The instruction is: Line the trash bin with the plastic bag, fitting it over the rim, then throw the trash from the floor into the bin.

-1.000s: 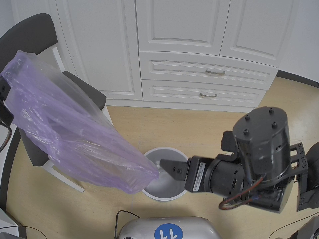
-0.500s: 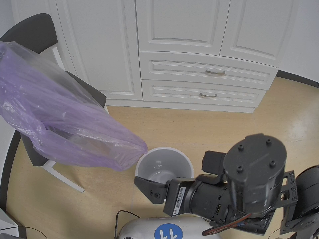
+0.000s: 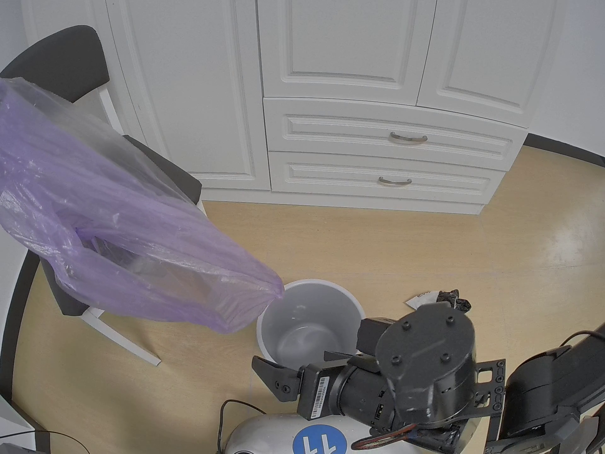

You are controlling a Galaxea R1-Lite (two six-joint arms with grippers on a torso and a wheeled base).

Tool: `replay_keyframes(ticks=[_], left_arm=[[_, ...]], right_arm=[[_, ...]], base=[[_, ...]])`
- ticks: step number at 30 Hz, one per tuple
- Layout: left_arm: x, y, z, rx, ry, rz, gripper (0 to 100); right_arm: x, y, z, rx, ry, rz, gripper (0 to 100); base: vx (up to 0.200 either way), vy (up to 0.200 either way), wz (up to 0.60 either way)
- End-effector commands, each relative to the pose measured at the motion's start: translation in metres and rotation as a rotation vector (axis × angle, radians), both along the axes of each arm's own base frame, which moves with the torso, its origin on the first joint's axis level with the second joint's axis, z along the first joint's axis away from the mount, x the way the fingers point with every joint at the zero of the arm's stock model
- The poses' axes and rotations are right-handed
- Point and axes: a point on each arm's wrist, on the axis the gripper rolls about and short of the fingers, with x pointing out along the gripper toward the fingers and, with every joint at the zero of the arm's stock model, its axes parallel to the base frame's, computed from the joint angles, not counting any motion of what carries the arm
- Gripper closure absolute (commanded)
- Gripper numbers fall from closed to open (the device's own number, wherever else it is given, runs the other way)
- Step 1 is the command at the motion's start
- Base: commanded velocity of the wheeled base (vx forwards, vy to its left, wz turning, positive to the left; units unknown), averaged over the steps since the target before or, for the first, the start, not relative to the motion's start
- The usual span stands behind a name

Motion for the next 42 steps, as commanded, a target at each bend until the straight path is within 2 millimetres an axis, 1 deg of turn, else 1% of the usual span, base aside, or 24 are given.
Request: replay_keyframes(ticks=[1,6,10,20,27,36,42], left_arm=[[0.000,0.000,0.000,0.000,0.001,0.001,100],[0.000,0.000,0.000,0.000,0.001,0.001,100],[0.000,0.000,0.000,0.000,0.001,-0.002,100],[-0.002,-0.003,0.000,-0.001,0.001,-0.045,100],[-0.002,-0.004,0.000,-0.003,-0.001,-0.057,100],[-0.003,-0.004,0.001,-0.006,-0.005,-0.057,100],[-0.004,-0.003,0.003,-0.012,-0.010,-0.059,100]], right_arm=[[0.002,0.003,-0.003,0.023,-0.013,-0.004,0],[0.003,0.005,-0.002,0.049,-0.026,-0.006,0],[0.008,0.009,-0.005,0.071,-0.050,-0.040,0],[0.013,0.014,-0.004,0.151,-0.090,-0.059,0],[0.023,0.015,-0.015,0.179,-0.113,-0.085,0],[0.030,0.018,-0.033,0.199,-0.166,-0.082,0],[0.040,0.019,-0.045,0.209,-0.198,-0.097,0]], base=[[0.000,0.000,0.00],[0.000,0.000,0.00],[0.000,0.000,0.00],[0.000,0.000,0.00],[0.000,0.000,0.00],[0.000,0.000,0.00],[0.000,0.000,0.00]])
